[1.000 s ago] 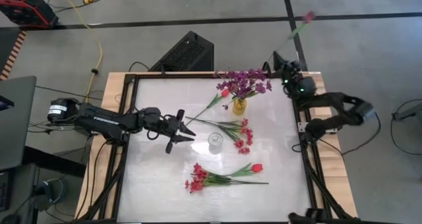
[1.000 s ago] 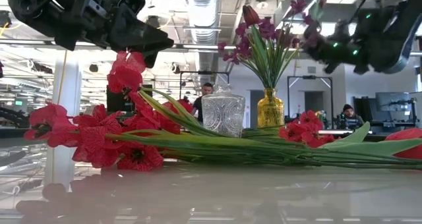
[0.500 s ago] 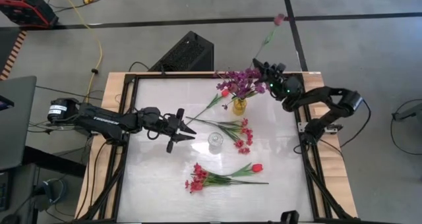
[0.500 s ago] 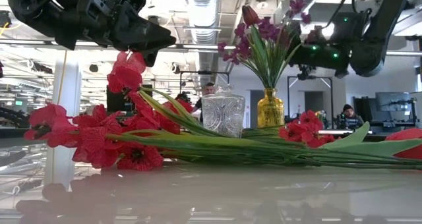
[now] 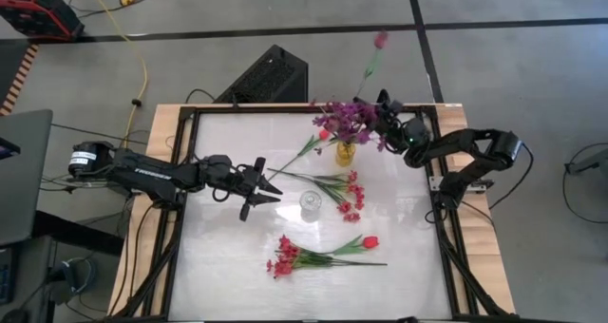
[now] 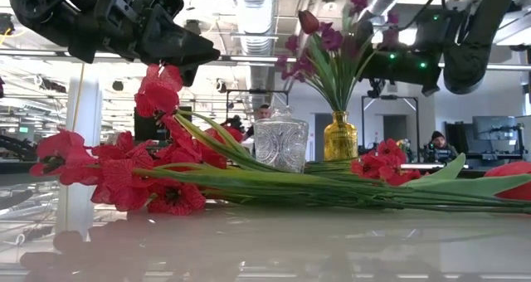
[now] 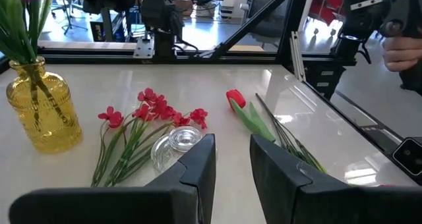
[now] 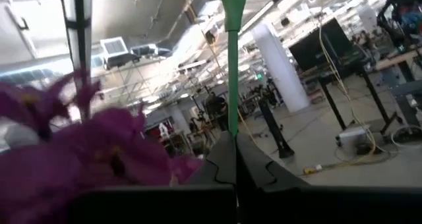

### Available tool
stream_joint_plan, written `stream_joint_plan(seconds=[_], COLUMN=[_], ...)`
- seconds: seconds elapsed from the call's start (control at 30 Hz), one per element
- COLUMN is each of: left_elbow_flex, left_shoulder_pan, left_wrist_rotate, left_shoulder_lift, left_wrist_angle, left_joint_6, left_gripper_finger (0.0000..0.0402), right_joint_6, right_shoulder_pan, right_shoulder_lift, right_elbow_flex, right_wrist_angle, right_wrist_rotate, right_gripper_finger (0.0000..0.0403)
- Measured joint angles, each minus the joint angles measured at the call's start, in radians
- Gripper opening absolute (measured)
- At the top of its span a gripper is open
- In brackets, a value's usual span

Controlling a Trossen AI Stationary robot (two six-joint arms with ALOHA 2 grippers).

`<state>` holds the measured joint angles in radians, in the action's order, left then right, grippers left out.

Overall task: Sort flowers into vase by color
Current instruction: Put the purple flower into the yellow vase

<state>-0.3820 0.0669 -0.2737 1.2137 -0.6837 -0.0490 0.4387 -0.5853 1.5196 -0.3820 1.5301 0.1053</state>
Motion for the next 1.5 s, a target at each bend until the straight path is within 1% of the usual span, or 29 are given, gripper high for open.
stream_joint_plan(seconds=[0.13,0.33,1.03,1.33,1.5], left_elbow_flex=[0.0,0.0,0.0,0.0,0.0], left_shoulder_pan=[0.0,0.0,0.0,0.0,0.0], left_wrist_rotate=[0.0,0.0,0.021,0.023,0.023], left_shoulder_lift=[0.0,0.0,0.0,0.0,0.0], left_wrist_angle=[0.024,0.043,0.042,0.042,0.043], left_joint_6=[0.0,0.0,0.0,0.0,0.0], left_gripper_finger=[0.0082,0.0082,0.0082,0.0082,0.0082], right_joint_6=[-0.025,-0.081,-0.073,-0.084,-0.104], right_shoulder_pan=[0.016,0.029,0.065,0.065,0.065], right_shoulder_lift=[0.0,0.0,0.0,0.0,0.0], right_elbow_flex=[0.0,0.018,0.032,0.032,0.032], right_wrist_angle=[-0.035,-0.034,-0.027,-0.097,-0.102], right_wrist_rotate=[0.005,0.002,0.0,0.004,0.004], right_gripper_finger=[0.0016,0.0016,0.0017,0.0017,0.0017])
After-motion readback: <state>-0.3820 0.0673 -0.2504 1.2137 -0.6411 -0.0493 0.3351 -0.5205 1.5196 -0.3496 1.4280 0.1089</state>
